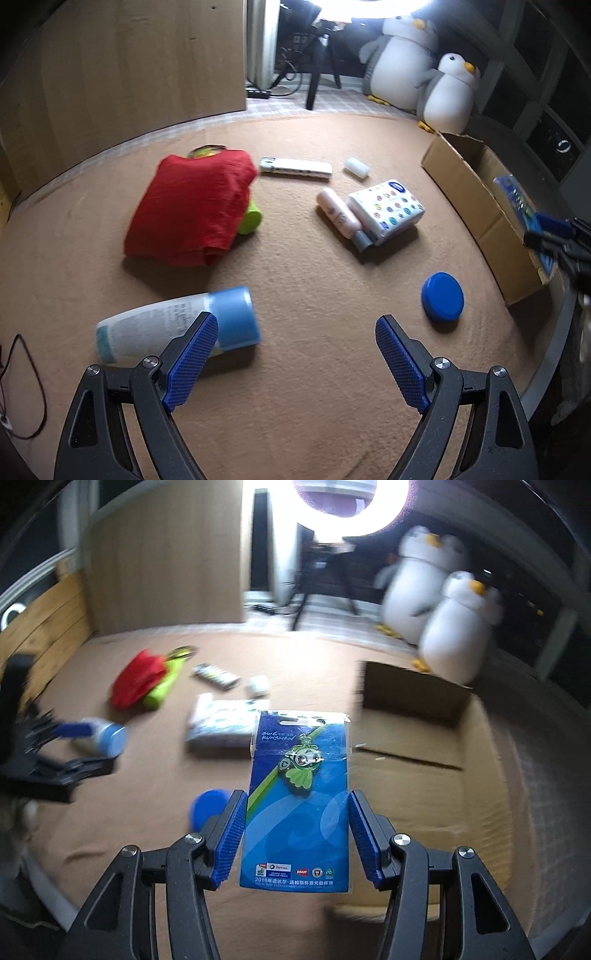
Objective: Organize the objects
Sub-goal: 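Carry the blister card with the right tool into the cardboard box and release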
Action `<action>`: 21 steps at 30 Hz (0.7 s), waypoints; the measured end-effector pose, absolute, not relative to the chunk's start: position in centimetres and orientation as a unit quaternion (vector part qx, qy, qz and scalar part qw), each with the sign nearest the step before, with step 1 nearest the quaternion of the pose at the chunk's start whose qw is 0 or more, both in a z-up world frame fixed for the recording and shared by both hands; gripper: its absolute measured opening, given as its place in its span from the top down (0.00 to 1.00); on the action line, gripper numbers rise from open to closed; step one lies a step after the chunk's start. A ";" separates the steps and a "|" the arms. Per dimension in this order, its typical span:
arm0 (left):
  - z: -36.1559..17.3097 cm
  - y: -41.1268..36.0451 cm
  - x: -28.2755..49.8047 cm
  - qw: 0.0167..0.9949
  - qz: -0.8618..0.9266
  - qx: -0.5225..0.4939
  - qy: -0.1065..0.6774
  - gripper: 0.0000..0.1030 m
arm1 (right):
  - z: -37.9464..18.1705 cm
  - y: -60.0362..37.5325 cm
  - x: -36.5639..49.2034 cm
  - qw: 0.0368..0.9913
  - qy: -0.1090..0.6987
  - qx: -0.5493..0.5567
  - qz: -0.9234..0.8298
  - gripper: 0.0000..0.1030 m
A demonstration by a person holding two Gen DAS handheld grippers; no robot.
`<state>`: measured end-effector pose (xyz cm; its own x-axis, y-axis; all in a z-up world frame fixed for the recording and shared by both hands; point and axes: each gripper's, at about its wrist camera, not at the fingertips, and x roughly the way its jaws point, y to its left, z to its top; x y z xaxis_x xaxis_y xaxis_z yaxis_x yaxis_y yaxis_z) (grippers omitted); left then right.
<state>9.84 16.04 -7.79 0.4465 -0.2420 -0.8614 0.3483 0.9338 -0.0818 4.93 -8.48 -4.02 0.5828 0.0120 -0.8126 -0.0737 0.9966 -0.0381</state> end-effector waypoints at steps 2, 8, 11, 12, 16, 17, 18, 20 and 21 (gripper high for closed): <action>-7.7 16.6 9.9 0.851 -0.167 0.051 0.496 0.13 | -4.1 -10.0 5.8 0.889 0.457 -0.027 0.006 0.50; -7.5 19.1 10.2 0.855 -0.139 0.036 0.498 0.13 | -4.9 -14.2 7.8 0.884 0.466 -0.003 -0.039 0.50; -7.4 20.9 10.6 0.856 -0.121 0.020 0.502 0.13 | -5.4 -15.6 8.3 0.880 0.472 0.006 -0.052 0.50; -7.4 21.4 10.7 0.857 -0.116 0.017 0.501 0.13 | -5.7 -16.0 8.5 0.878 0.475 0.010 -0.055 0.50; -7.2 24.2 11.2 0.863 -0.087 0.000 0.498 0.13 | -6.4 -16.9 8.9 0.872 0.484 0.019 -0.065 0.50; -7.2 24.7 11.3 0.864 -0.081 -0.004 0.498 0.13 | -6.6 -17.0 9.0 0.871 0.486 0.020 -0.066 0.50; -7.1 25.3 11.5 0.865 -0.075 -0.006 0.497 0.13 | -6.7 -17.0 9.1 0.870 0.488 0.020 -0.067 0.50; -7.0 26.4 11.8 0.867 -0.062 -0.011 0.494 0.13 | -6.9 -17.1 9.2 0.868 0.490 0.020 -0.071 0.50; -7.0 26.8 11.9 0.868 -0.059 -0.012 0.494 0.13 | -7.0 -17.2 9.4 0.868 0.491 0.022 -0.073 0.50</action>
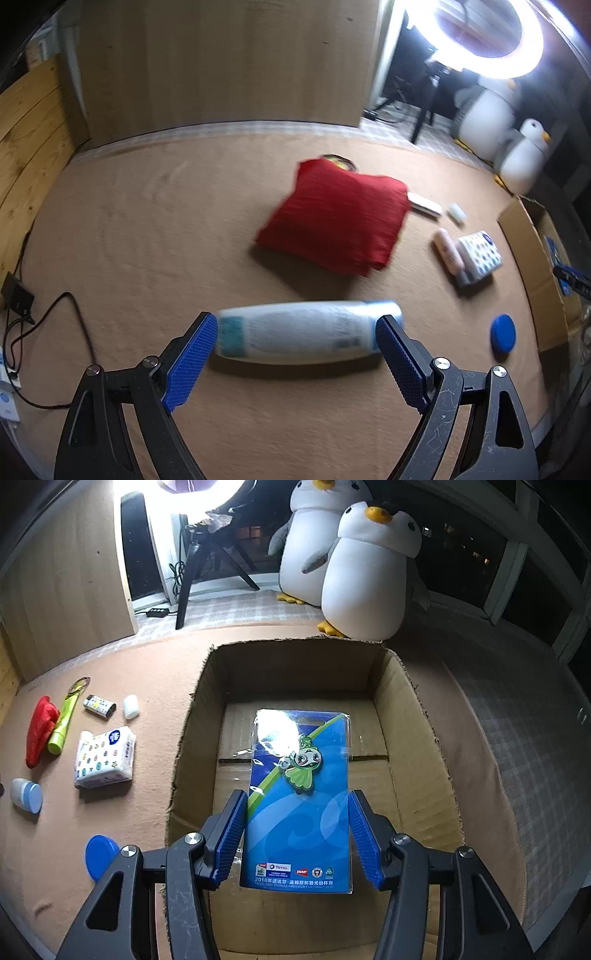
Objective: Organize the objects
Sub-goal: 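Carry the blister card with the right tool into the cardboard box and release, then move the left tool to the white-and-blue lotion bottle and grasp it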
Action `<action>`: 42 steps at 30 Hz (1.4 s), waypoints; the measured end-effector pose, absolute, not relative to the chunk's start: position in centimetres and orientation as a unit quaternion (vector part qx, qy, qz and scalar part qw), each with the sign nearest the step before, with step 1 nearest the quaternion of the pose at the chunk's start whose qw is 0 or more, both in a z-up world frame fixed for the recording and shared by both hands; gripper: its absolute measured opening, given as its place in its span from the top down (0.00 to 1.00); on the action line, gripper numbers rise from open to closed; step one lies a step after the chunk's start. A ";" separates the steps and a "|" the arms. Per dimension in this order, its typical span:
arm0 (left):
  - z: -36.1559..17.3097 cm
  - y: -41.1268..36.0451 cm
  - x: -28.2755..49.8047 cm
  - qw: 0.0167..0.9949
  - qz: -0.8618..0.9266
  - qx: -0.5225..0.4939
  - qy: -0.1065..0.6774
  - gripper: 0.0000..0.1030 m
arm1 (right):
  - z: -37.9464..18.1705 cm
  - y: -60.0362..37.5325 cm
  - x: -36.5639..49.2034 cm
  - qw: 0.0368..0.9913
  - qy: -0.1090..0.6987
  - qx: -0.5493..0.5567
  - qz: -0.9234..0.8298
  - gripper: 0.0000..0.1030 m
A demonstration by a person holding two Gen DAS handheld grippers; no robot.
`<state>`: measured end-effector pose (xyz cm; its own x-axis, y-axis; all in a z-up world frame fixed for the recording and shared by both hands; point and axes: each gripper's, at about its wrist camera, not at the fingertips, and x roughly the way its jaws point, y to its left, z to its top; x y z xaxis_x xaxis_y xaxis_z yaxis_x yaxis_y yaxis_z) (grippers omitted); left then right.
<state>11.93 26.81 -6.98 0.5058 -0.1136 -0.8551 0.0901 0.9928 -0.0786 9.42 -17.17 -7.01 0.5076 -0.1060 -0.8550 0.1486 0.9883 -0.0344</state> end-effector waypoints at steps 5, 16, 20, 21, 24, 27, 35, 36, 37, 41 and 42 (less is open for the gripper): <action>-7.1 28.6 13.3 0.870 -0.038 -0.014 0.492 0.13 | -7.1 -17.3 9.6 0.865 0.495 0.029 -0.073 0.42; -9.8 31.7 17.2 0.852 -0.017 -0.049 0.521 0.13 | -4.9 -16.7 8.0 0.874 0.479 0.043 -0.072 0.40; -10.9 32.9 18.2 0.842 -0.014 -0.073 0.534 0.13 | -4.0 -16.0 7.1 0.878 0.472 0.049 -0.064 0.40; -11.4 33.2 18.5 0.838 -0.016 -0.081 0.540 0.13 | -3.9 -15.8 6.8 0.879 0.471 0.050 -0.061 0.40; -12.3 33.7 18.7 0.829 -0.016 -0.089 0.551 0.13 | -3.5 -15.1 6.3 0.881 0.468 0.050 -0.051 0.40; -12.9 33.9 18.5 0.823 -0.027 -0.102 0.558 0.14 | -3.2 -14.3 5.7 0.882 0.467 0.051 -0.036 0.40; -12.7 32.1 15.3 0.817 -0.054 -0.114 0.563 0.16 | -2.3 -12.4 4.9 0.885 0.463 0.051 0.020 0.40; -12.6 31.5 14.5 0.817 -0.058 -0.114 0.562 0.16 | -2.2 -12.2 4.9 0.885 0.463 0.050 0.027 0.40; -12.6 31.1 14.0 0.817 -0.058 -0.116 0.561 0.16 | -2.1 -11.9 4.9 0.884 0.463 0.050 0.040 0.40; -12.5 29.8 12.0 0.817 -0.060 -0.134 0.557 0.16 | -2.3 -10.6 5.1 0.880 0.467 0.047 0.073 0.40; -12.5 29.6 11.7 0.817 -0.061 -0.136 0.557 0.16 | -2.4 -10.3 5.1 0.878 0.469 0.047 0.081 0.40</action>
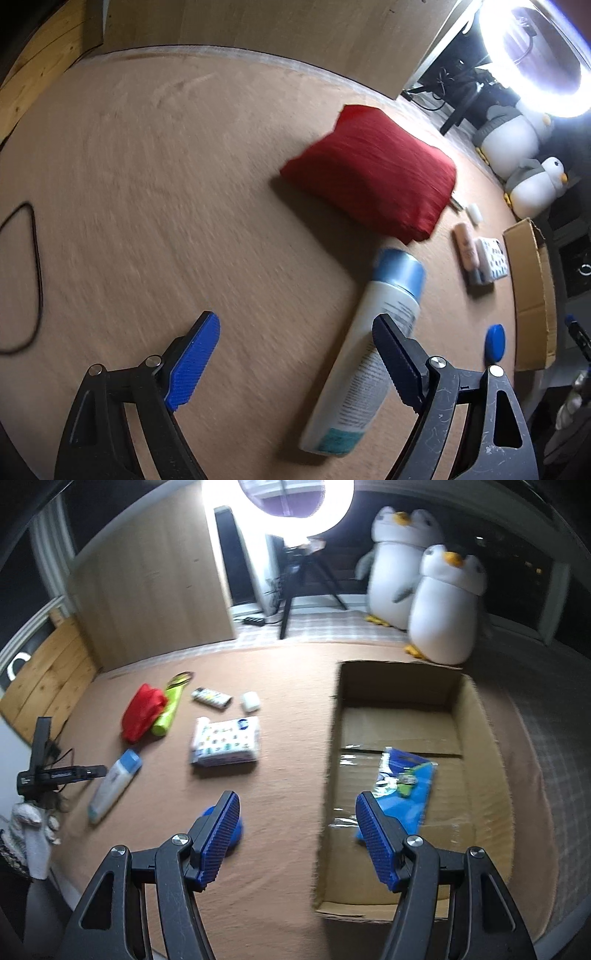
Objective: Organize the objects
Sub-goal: 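Move the left tool to the white-and-blue lotion bottle and grasp it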
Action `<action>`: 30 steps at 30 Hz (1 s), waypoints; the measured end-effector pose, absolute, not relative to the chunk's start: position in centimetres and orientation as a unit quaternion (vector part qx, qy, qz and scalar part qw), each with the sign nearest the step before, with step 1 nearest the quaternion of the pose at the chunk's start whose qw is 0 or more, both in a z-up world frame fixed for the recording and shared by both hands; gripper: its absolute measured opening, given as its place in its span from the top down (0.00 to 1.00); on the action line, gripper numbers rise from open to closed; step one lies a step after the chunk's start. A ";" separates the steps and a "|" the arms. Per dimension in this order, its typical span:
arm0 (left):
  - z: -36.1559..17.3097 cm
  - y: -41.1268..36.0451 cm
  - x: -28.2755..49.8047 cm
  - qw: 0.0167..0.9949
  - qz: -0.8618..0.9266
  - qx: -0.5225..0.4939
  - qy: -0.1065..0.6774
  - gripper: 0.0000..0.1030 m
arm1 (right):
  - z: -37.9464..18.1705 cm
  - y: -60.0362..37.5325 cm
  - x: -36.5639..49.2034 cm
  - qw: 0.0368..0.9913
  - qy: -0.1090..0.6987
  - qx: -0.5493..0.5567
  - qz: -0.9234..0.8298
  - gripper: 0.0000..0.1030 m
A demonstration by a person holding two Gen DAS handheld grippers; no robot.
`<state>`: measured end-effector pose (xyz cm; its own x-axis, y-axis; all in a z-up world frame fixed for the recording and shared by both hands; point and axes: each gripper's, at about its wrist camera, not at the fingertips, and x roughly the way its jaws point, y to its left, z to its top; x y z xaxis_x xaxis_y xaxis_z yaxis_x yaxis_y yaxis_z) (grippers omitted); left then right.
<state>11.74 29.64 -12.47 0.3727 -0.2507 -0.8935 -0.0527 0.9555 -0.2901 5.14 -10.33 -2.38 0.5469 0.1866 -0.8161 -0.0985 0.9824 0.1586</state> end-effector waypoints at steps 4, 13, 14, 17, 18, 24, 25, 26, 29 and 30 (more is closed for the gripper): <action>-12.4 27.5 10.3 0.816 -0.071 -0.125 0.560 0.16 | -3.0 -8.6 5.8 0.866 0.485 0.055 0.111 0.40; -12.7 23.5 9.1 0.806 -0.139 -0.087 0.569 0.16 | -4.5 -2.4 7.9 0.840 0.511 0.079 0.163 0.40; -12.7 23.3 9.1 0.804 -0.145 -0.086 0.570 0.16 | -5.0 -1.6 8.3 0.834 0.518 0.085 0.167 0.40; -12.8 22.5 9.3 0.797 -0.173 -0.091 0.572 0.19 | -6.4 1.1 9.6 0.815 0.540 0.100 0.185 0.40; -12.9 22.3 9.4 0.795 -0.180 -0.089 0.572 0.21 | -6.9 2.1 10.1 0.810 0.546 0.101 0.189 0.40; -12.9 22.0 10.5 0.796 -0.187 -0.059 0.572 0.28 | -9.6 6.3 12.2 0.783 0.573 0.125 0.206 0.47; -12.9 22.1 10.7 0.795 -0.188 -0.055 0.575 0.29 | -10.1 6.9 12.5 0.778 0.579 0.129 0.207 0.48; -12.9 22.4 10.8 0.794 -0.191 -0.052 0.575 0.31 | -10.7 7.5 12.9 0.771 0.586 0.136 0.210 0.50; -12.9 23.0 11.0 0.789 -0.202 -0.047 0.578 0.36 | -12.0 9.1 13.6 0.752 0.601 0.154 0.222 0.53; -12.9 23.2 11.0 0.787 -0.205 -0.045 0.579 0.37 | -12.1 9.6 13.7 0.749 0.603 0.155 0.226 0.54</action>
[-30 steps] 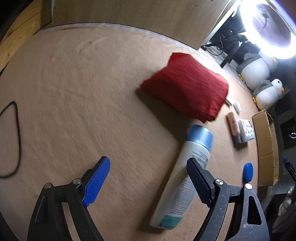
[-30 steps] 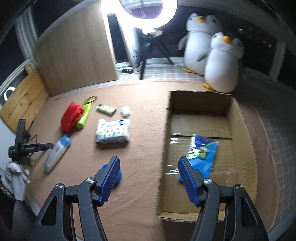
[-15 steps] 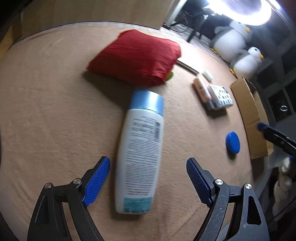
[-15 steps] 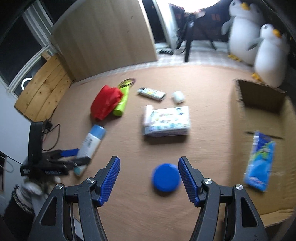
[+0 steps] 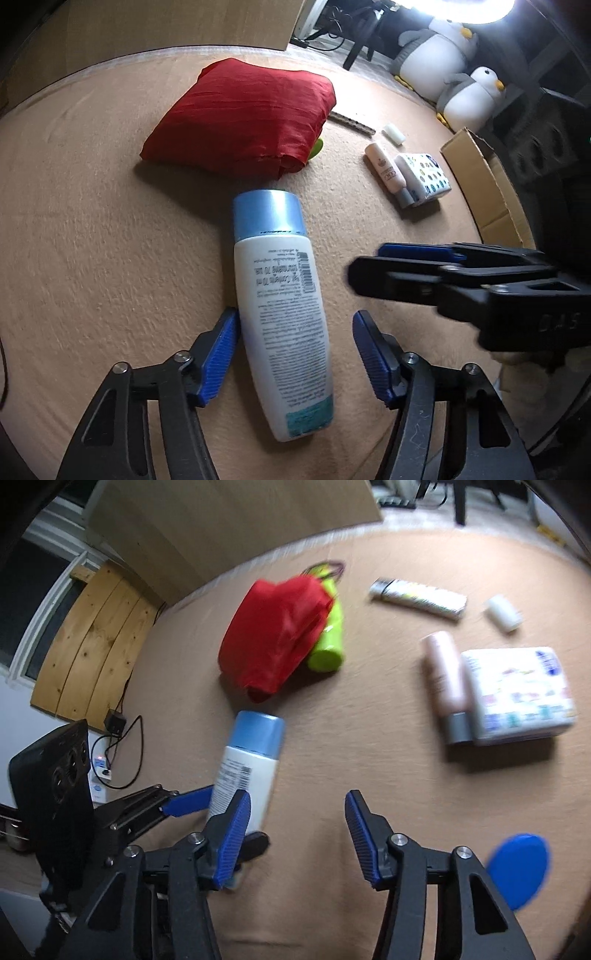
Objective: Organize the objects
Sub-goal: 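Move the left tool to the white-and-blue lotion bottle and grasp it, then lift the lotion bottle with the left tool and lower it into the box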
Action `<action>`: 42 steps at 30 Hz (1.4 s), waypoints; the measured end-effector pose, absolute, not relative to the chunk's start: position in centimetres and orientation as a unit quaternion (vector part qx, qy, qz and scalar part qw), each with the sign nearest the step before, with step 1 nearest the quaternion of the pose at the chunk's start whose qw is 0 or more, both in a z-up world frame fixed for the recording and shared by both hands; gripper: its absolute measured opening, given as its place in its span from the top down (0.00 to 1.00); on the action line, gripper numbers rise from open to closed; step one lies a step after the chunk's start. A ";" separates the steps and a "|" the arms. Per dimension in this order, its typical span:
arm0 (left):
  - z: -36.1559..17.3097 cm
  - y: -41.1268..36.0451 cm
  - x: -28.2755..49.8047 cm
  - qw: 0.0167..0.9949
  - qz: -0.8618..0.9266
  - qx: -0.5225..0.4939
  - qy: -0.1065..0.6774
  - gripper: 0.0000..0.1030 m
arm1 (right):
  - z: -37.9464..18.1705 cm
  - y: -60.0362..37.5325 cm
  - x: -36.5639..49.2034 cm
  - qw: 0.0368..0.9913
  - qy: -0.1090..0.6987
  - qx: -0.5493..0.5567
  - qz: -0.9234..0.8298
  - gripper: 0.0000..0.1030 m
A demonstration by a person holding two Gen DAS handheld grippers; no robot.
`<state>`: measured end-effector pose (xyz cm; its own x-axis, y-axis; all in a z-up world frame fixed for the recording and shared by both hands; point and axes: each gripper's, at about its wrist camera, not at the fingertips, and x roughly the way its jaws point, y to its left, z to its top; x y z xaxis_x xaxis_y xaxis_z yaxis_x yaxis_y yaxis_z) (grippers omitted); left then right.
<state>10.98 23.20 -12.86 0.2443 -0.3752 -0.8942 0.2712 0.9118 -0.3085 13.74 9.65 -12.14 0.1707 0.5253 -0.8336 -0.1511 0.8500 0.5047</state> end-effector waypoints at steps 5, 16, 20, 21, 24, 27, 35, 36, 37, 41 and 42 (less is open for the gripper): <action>-12.9 24.0 11.2 0.783 -0.217 -0.046 0.581 0.44 | -12.7 11.7 14.2 0.743 0.611 0.151 0.229 0.59; -13.1 24.9 11.4 0.780 -0.226 -0.063 0.581 0.51 | -12.9 13.8 14.3 0.732 0.619 0.150 0.243 0.66; -13.2 25.2 11.3 0.780 -0.221 -0.077 0.581 0.52 | -12.8 14.1 14.3 0.736 0.617 0.139 0.241 0.66; -13.2 25.3 11.3 0.780 -0.220 -0.080 0.581 0.52 | -12.9 14.2 14.3 0.737 0.617 0.139 0.241 0.66; -13.1 25.4 11.2 0.781 -0.213 -0.084 0.580 0.52 | -12.8 14.1 14.3 0.739 0.615 0.137 0.239 0.66; -13.0 25.1 11.0 0.783 -0.209 -0.087 0.580 0.53 | -12.7 14.1 14.4 0.742 0.613 0.134 0.237 0.66; -11.8 23.5 10.8 0.788 -0.213 -0.090 0.571 0.53 | -11.5 12.5 14.3 0.755 0.598 0.136 0.232 0.67; -11.6 23.1 10.9 0.788 -0.214 -0.089 0.570 0.53 | -11.3 12.3 14.2 0.757 0.596 0.134 0.232 0.67; -11.4 22.8 10.9 0.789 -0.215 -0.087 0.569 0.53 | -11.1 12.0 14.2 0.759 0.594 0.133 0.231 0.67; -10.4 21.2 11.2 0.792 -0.222 -0.085 0.562 0.53 | -10.1 10.4 14.0 0.766 0.586 0.136 0.226 0.67; -10.1 20.8 11.3 0.793 -0.224 -0.084 0.561 0.53 | -9.7 10.0 14.0 0.768 0.584 0.137 0.224 0.67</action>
